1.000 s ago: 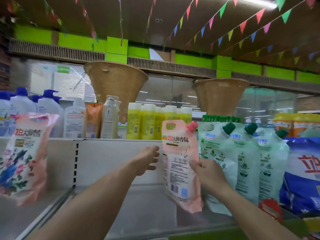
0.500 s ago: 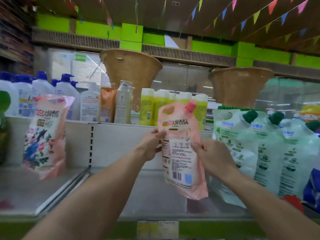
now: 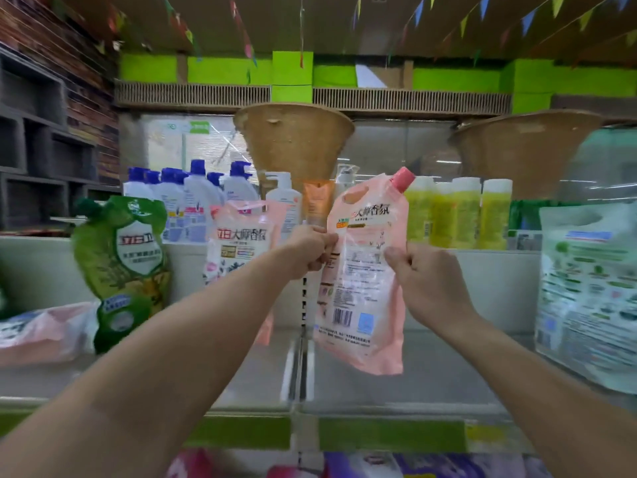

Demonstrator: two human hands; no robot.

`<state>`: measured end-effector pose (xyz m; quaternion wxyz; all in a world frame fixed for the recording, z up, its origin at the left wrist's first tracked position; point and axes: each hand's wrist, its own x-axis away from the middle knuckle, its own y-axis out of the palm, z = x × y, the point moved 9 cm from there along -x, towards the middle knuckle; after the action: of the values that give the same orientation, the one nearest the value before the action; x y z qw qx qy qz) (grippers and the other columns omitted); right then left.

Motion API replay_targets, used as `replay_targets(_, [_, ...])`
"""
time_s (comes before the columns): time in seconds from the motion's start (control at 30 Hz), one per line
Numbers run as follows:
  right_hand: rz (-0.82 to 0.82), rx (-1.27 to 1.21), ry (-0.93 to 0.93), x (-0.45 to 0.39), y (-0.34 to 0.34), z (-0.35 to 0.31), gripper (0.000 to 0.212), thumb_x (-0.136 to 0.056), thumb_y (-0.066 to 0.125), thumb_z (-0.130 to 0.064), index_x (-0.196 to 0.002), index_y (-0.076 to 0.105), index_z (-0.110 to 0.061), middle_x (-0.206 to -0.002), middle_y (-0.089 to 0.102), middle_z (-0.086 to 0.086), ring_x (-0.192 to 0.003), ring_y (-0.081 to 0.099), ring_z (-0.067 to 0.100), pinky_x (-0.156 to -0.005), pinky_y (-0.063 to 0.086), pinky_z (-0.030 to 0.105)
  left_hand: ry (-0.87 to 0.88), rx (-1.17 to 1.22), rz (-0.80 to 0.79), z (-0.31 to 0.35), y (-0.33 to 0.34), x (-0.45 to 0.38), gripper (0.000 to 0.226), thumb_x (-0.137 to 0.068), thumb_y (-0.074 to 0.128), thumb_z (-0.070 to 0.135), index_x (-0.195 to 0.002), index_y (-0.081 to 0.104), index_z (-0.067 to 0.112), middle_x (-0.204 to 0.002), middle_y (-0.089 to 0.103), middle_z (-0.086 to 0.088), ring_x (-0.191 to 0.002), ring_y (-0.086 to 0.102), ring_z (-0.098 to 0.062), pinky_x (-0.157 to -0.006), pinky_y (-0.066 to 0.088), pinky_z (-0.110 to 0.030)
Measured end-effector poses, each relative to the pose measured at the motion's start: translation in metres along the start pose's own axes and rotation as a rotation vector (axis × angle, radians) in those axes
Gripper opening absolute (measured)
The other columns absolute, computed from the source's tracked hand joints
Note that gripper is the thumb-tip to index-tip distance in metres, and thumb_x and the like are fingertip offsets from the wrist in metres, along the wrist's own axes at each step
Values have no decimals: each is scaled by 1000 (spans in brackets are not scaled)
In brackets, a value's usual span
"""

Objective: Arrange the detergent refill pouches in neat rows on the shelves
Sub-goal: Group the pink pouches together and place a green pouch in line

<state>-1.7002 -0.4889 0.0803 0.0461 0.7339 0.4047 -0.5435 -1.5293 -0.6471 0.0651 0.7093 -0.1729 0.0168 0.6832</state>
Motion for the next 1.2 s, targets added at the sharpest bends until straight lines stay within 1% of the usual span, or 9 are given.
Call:
replay_targets(0.07, [-8, 17, -1, 3, 17, -16, 51, -94, 55, -25, -47, 33, -22, -50, 39, -5, -54, 41, 22, -53, 26, 33, -12, 38, 5, 0, -12, -3, 20, -96, 55, 11, -108, 64, -2, -64, 56, -6, -47, 48, -14, -41, 42, -23])
replay_targets(0.2, [-32, 46, 11, 12, 48, -36, 44, -94, 53, -28, -53, 45, -15, -60, 53, 7, -64, 50, 32, -57, 29, 34, -26, 51, 129, -4, -32, -8, 12, -92, 53, 5, -93, 62, -2, -93, 69, -19, -79, 69, -30, -77, 60, -47])
replay_targets(0.4, [-26, 80, -5, 18, 82, -53, 31, -95, 51, -32, -69, 56, -16, -81, 67, 17, -77, 59, 36, -60, 30, 33, 25, -67, 354, -5, -66, -10, 17, -89, 54, 9, -101, 61, 0, -100, 65, -13, -79, 66, -23, -50, 54, -27])
replay_targets(0.63, [-28, 125, -55, 16, 117, -59, 33, -97, 46, -33, -83, 63, -9, -90, 67, 15, -82, 60, 37, -60, 22, 32, 52, -35, 358, -13, -79, -21, 11, -88, 60, 11, -82, 67, 5, -88, 71, -14, -74, 72, -25, -66, 62, -42])
replay_targets(0.73, [-47, 126, -67, 18, 131, -57, 32, -97, 46, -32, -86, 65, -9, -89, 67, 14, -81, 60, 35, -60, 22, 30, 1, -9, 353, -34, -81, -26, 18, -87, 56, 11, -101, 67, 7, -94, 72, -13, -77, 70, -23, -68, 61, -34])
replay_targets(0.87, [-57, -4, -8, 26, 135, -50, 32, -96, 49, -32, -82, 66, -7, -85, 68, 14, -79, 59, 32, -58, 19, 25, -94, 73, 277, -51, -78, -25, 36, -94, 44, 8, -129, 55, 8, -113, 67, -15, -99, 68, -28, -88, 57, -39])
replay_targets(1.03, [-173, 29, -3, 19, 139, -53, 35, -96, 49, -33, -72, 60, -10, -82, 67, 17, -74, 55, 33, -59, 22, 30, -87, -24, 192, -42, -78, -21, 28, -97, 45, 12, -120, 56, 3, -107, 66, -15, -83, 65, -25, -63, 58, -25])
replay_targets(1.13, [-217, 47, 27, 17, 139, -49, 34, -93, 51, -37, -70, 57, -13, -81, 67, 15, -76, 58, 34, -59, 29, 31, -19, -70, 147, -33, -73, -17, 24, -93, 49, 17, -104, 63, 1, -93, 67, -18, -81, 66, -31, -77, 56, -39])
replay_targets(1.2, [-239, 30, 59, 17, 139, -45, 35, -89, 55, -43, -74, 62, -12, -80, 68, 12, -78, 60, 33, -59, 34, 31, 28, -32, 131, -22, -71, -11, 24, -93, 46, 14, -104, 63, 1, -84, 63, -17, -74, 61, -28, -71, 54, -41])
